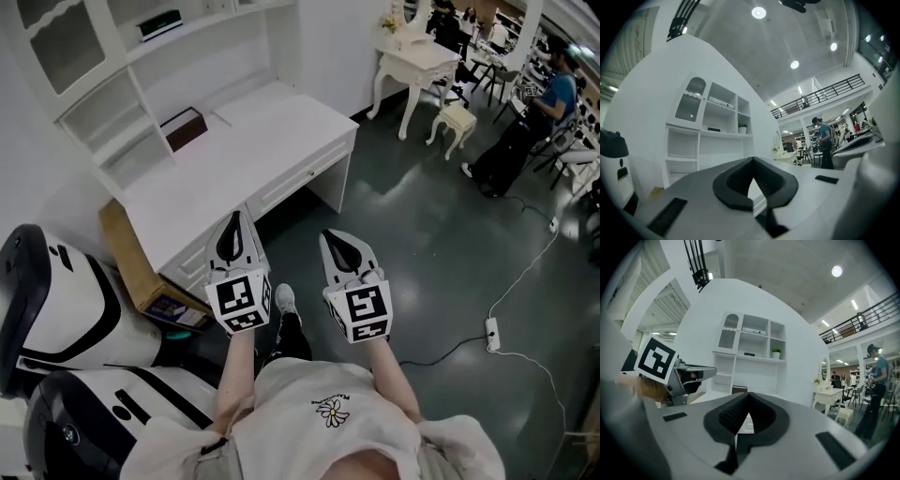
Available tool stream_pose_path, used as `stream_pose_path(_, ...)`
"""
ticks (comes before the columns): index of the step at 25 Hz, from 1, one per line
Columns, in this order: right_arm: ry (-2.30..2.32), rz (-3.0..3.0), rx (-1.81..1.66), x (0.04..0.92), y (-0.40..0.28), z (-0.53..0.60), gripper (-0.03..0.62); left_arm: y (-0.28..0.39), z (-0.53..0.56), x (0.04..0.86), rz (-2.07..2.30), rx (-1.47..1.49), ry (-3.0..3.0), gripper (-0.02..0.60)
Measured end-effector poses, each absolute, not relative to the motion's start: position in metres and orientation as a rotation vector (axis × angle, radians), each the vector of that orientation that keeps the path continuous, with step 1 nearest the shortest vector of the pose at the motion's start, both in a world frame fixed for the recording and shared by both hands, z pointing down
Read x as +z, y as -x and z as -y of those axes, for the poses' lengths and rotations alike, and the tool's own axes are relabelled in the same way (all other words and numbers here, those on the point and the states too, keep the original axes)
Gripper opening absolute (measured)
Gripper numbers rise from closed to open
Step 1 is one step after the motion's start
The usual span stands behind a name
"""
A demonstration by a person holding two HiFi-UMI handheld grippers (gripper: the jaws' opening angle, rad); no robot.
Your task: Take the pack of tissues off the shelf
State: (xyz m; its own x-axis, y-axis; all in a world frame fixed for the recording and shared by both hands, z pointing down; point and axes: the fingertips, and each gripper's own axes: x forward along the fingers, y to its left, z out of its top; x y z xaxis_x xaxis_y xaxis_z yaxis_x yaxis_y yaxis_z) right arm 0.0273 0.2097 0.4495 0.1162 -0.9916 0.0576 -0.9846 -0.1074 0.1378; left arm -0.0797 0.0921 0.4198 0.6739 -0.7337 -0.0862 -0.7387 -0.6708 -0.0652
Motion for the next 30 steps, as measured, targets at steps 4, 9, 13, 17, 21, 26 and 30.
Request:
stream_pose_path(4, -2.209, 1.999, -0.065, 0.448, -0.055, -0.135, 0.003, 0.051, -0.029, 0.417, -1.216, 0.088, 2.795, 0.000)
stream_pose_path(9, -2.125, 2.035, -0.040, 0.442, -0.079, -0.032, 0.003, 0.016, 0.056, 0.403, -1.186, 0.098, 2.801, -0.001)
stream_pose_path(13, -2.097, 2.092, -0.033, 0.434, -0.097, 0.051, 0.003, -0.002, 0.130, 0.392, -1.243, 0.089, 2.766, 0.000)
stream_pose_path(17, -2.055, 2.141, -0.064, 0.427, -0.114, 0.127, 0.003, -0.016, 0.198, 0.387, -1.298, 0.086, 2.739, -0.001)
stream_pose_path(21, -2.030, 2.184, -0.038, 0.431, -0.123, 0.185, 0.003, -0.023, 0.249, 0.397, -1.327, 0.054, 2.737, 0.000)
stream_pose_path(26, -1.966, 2.273, 0.021, 0.443, -0.104, 0.224, 0.003, -0.007, 0.280, 0.409, -1.402, 0.035, 2.721, 0.000)
stream_pose_path(30, -1.905, 2.301, 0.047, 0.438, -0.096, 0.248, 0.003, -0.005, 0.298, 0.406, -1.455, 0.027, 2.738, 0.000)
